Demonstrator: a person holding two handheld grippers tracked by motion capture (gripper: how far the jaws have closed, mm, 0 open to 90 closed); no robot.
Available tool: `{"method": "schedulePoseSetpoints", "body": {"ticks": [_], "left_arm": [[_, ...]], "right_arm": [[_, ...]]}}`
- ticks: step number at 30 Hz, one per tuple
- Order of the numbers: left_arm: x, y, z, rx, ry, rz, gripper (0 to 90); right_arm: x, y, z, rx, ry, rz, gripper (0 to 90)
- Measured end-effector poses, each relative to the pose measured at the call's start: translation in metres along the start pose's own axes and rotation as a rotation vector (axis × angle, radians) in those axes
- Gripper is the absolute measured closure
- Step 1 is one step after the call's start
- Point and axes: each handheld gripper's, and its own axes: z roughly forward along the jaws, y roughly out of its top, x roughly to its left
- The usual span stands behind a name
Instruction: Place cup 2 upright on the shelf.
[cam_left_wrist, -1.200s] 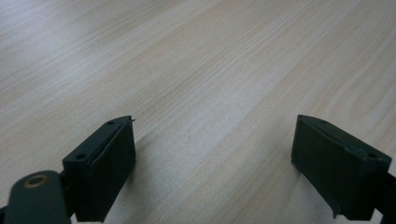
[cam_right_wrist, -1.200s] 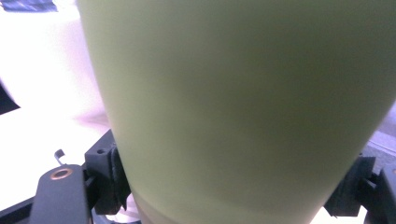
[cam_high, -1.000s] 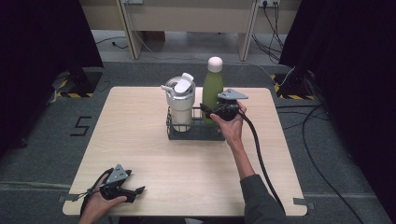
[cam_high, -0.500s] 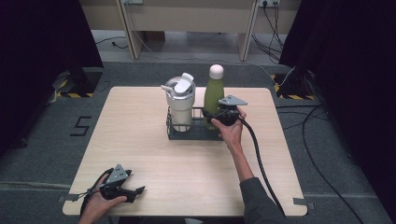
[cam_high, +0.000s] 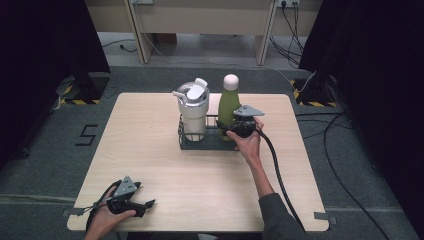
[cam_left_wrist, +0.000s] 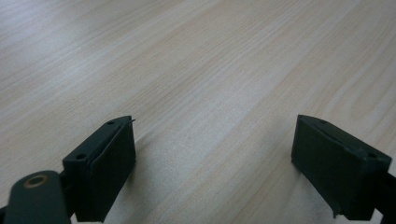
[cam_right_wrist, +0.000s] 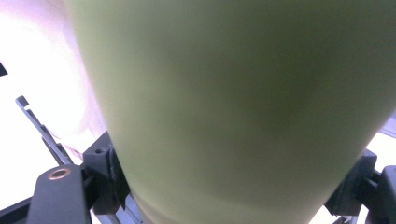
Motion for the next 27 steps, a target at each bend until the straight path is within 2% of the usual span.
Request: {"method": "schedulePoseSetpoints", "body": {"ticks": [1, 3, 5, 7, 11, 16, 22, 27], "left_arm": [[0.0, 0.0, 0.0, -0.001, 0.0, -0.001, 13.0], [0.0, 0.0, 0.0, -0.001, 0.0, -0.001, 13.1], [0.0, 0.0, 0.0, 0.0, 0.0, 0.0, 13.1], [0.0, 0.0, 0.0, 0.0, 0.0, 0.0, 13.0], [0.0, 0.0, 0.0, -0.001, 0.0, 0.0, 13.0], [0.0, 0.0, 0.0, -0.001, 0.0, 0.0, 13.0], [0.0, 0.0, 0.0, -0.001, 0.001, 0.0, 13.0], [0.0, 0.0, 0.0, -0.001, 0.001, 0.0, 13.0]], "right_arm": [[-0.001, 0.0, 0.0, 0.007, 0.017, 0.004, 19.0], [-0.003, -0.002, 0.002, 0.015, 0.042, 0.047, 17.8], [-0.003, -0.002, 0.001, 0.007, 0.029, 0.027, 16.5], [-0.003, -0.001, -0.002, -0.002, 0.009, 0.03, 15.2], [0.0, 0.001, -0.011, -0.019, 0.015, 0.063, 15.0], [-0.001, 0.001, -0.022, -0.042, 0.004, 0.059, 15.0], [0.004, 0.001, -0.04, -0.079, 0.003, 0.081, 15.0], [0.01, -0.004, -0.054, -0.079, -0.023, 0.059, 15.0]]}}
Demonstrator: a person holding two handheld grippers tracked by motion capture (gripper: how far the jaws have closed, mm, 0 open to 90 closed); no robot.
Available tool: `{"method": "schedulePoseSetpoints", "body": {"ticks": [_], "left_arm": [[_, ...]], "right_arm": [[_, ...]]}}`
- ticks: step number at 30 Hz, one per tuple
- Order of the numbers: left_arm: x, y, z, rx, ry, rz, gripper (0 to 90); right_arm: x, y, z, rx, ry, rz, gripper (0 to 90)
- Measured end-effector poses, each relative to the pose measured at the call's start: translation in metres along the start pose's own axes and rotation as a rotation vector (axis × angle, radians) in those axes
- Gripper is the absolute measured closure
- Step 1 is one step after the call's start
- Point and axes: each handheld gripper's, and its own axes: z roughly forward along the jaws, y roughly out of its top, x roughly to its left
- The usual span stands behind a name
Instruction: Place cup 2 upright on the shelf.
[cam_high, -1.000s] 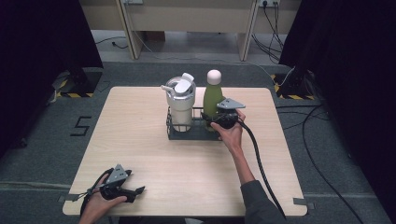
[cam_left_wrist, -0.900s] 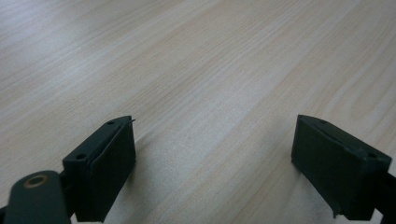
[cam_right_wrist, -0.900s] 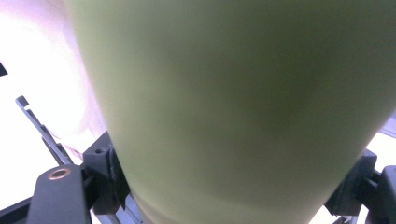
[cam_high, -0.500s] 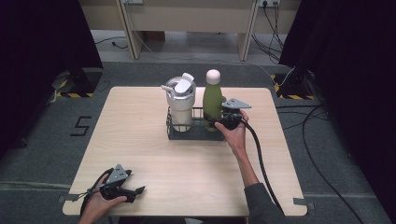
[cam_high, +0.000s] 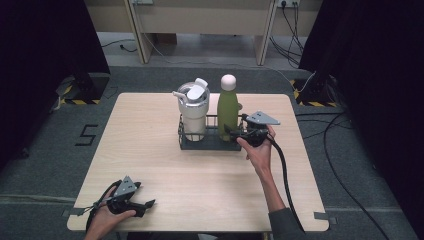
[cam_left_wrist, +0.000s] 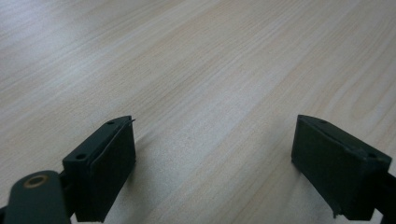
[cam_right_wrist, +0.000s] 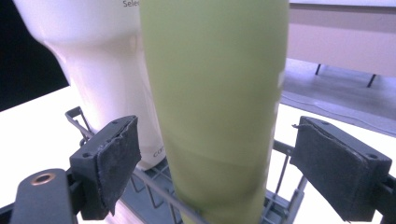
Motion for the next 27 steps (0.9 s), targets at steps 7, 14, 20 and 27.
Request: {"method": "schedulePoseSetpoints", "body": {"ticks": [7, 14, 20, 27], "left_arm": [[0.0, 0.0, 0.0, 0.0, 0.0, 0.0, 13.0], [0.0, 0.0, 0.0, 0.0, 0.0, 0.0, 13.0], [0.0, 0.0, 0.0, 0.0, 0.0, 0.0, 13.0], [0.0, 0.0, 0.0, 0.0, 0.0, 0.0, 13.0]], "right_arm": [[0.005, -0.005, -0.014, -0.014, -0.003, -0.009, 15.1], [0.014, -0.011, -0.029, -0.029, -0.001, -0.013, 15.2], [0.021, -0.019, -0.04, -0.036, 0.028, -0.009, 15.4], [0.027, -0.025, -0.046, -0.019, 0.04, -0.012, 15.4]]}}
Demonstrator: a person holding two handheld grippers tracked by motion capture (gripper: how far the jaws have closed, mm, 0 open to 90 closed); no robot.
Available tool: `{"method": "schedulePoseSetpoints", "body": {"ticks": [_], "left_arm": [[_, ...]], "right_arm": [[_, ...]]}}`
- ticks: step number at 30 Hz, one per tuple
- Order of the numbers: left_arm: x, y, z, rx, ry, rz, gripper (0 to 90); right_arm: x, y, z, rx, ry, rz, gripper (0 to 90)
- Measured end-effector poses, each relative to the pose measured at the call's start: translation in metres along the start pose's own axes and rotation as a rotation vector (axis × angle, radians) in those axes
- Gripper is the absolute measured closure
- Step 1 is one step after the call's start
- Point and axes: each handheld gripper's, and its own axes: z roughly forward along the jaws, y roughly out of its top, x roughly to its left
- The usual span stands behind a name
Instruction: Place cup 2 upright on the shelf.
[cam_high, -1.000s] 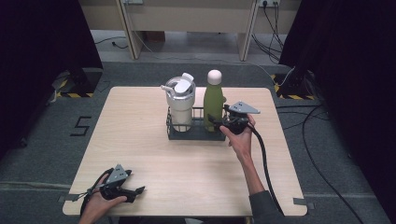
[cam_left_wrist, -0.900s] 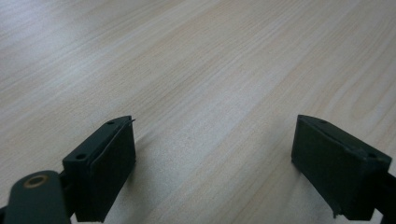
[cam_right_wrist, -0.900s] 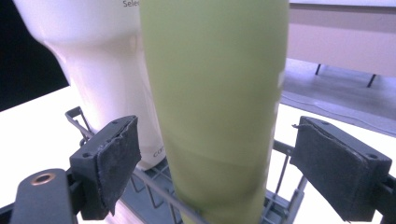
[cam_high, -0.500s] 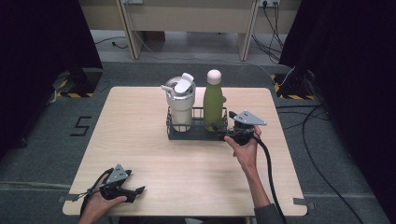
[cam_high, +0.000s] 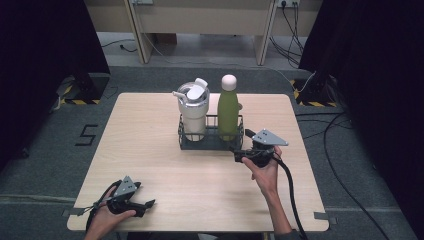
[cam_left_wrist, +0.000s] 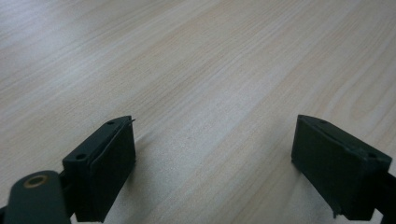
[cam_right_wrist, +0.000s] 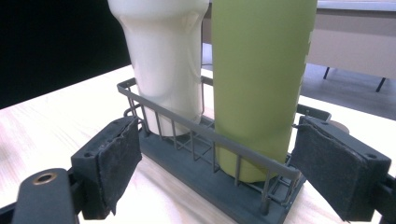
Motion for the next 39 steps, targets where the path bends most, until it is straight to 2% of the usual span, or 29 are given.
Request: {"method": "schedulePoseSetpoints", "body": {"ticks": [14, 26, 39], "left_arm": [[0.0, 0.0, 0.0, 0.0, 0.0, 0.0, 13.0], [0.0, 0.0, 0.0, 0.0, 0.0, 0.001, 13.0], [0.0, 0.0, 0.0, 0.0, 0.0, 0.001, 13.0]], "right_arm": [[0.005, -0.005, -0.007, 0.009, 0.015, 0.01, 15.9], [0.013, -0.008, -0.01, 0.01, 0.042, 0.0, 15.5], [0.021, -0.011, -0.018, 0.008, 0.051, -0.012, 15.4]]}}
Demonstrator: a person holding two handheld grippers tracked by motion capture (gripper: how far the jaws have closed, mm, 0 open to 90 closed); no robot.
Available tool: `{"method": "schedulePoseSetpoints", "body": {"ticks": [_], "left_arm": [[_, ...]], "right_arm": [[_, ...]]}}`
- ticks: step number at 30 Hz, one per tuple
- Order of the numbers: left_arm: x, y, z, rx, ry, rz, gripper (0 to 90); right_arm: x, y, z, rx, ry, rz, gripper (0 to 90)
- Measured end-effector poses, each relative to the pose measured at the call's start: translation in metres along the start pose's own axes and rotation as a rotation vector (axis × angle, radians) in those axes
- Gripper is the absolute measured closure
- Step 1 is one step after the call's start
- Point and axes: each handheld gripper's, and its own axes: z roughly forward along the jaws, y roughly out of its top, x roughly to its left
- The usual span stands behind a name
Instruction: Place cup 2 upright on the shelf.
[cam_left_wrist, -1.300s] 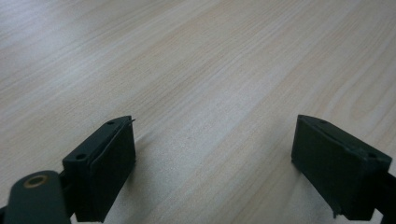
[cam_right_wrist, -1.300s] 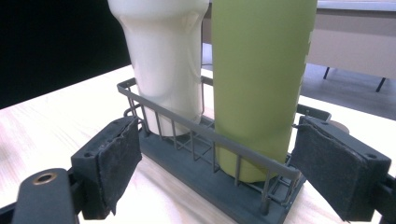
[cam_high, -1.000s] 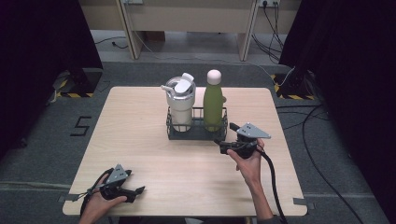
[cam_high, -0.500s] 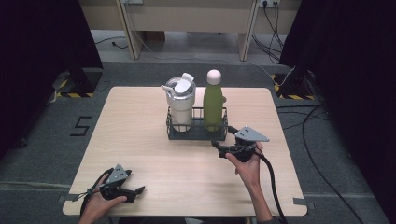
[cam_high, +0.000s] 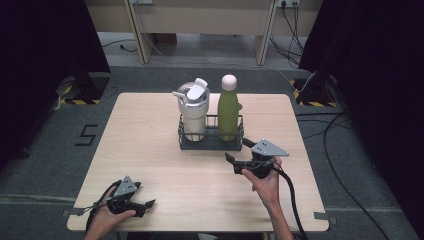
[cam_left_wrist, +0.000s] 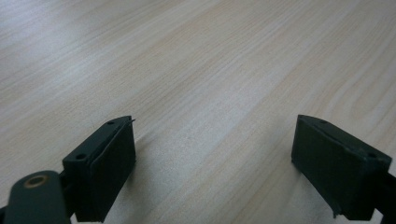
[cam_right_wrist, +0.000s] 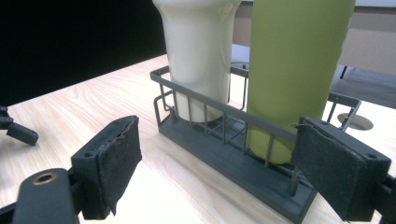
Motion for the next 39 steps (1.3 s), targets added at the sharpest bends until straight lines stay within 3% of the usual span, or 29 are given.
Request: {"method": "schedulePoseSetpoints", "body": {"ticks": [39], "left_arm": [[0.0, 0.0, 0.0, 0.0, 0.0, 0.0, 13.0]], "right_arm": [[0.006, -0.025, -0.016, 0.029, 0.002, 0.011, 15.3]]}}
